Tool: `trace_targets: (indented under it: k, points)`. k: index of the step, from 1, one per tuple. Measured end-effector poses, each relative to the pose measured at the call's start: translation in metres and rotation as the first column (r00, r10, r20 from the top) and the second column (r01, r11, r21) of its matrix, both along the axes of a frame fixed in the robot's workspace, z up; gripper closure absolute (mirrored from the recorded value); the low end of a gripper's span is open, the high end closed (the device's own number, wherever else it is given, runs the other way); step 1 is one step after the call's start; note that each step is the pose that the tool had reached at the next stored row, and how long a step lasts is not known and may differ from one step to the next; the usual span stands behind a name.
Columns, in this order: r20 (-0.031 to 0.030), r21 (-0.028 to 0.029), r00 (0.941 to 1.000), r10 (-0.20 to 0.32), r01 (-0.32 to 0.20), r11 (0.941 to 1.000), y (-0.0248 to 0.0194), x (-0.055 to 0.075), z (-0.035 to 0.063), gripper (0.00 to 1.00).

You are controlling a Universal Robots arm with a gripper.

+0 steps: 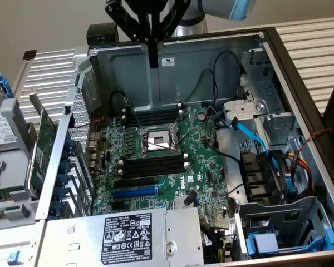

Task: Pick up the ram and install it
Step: 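Reach for the ram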

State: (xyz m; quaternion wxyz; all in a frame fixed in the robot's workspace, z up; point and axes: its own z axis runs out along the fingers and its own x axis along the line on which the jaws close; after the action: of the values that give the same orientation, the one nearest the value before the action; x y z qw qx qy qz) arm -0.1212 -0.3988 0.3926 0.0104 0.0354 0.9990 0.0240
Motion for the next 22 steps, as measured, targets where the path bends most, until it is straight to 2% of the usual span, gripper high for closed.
trace_targets:
  k: [8, 10, 13, 16, 17, 19, 22]
  points:
    - [0.0, -0.0002, 1.0, 0.0, 0.0, 1.0, 0.0, -0.001, 0.0001, 0.9]
    - [0.0034, -0.0001, 1.0, 0.0, 0.0, 1.0, 0.0, -0.004, 0.0001, 0.9]
    - [0.0213, -0.0001, 0.9998, 0.0, 0.0, 1.0, 0.0, -0.012, 0.0, 0.9]
    - [0.0461, 0.0001, 0.9989, 0.0, 0.0, 1.0, 0.0, -0.02, -0.0001, 0.9]
    - [0.0524, 0.001, 0.9986, 0.0, 0.0, 1.0, -0.0002, -0.022, -0.0001, 0.9]
    - [0.0551, 0.0021, 0.9985, 0.0, 0.0, 1.0, -0.0004, -0.029, 0.0, 0.9]
    - [0.0552, 0.0022, 0.9985, 0.0, 0.0, 1.0, -0.0006, -0.042, -0.0002, 0.9]
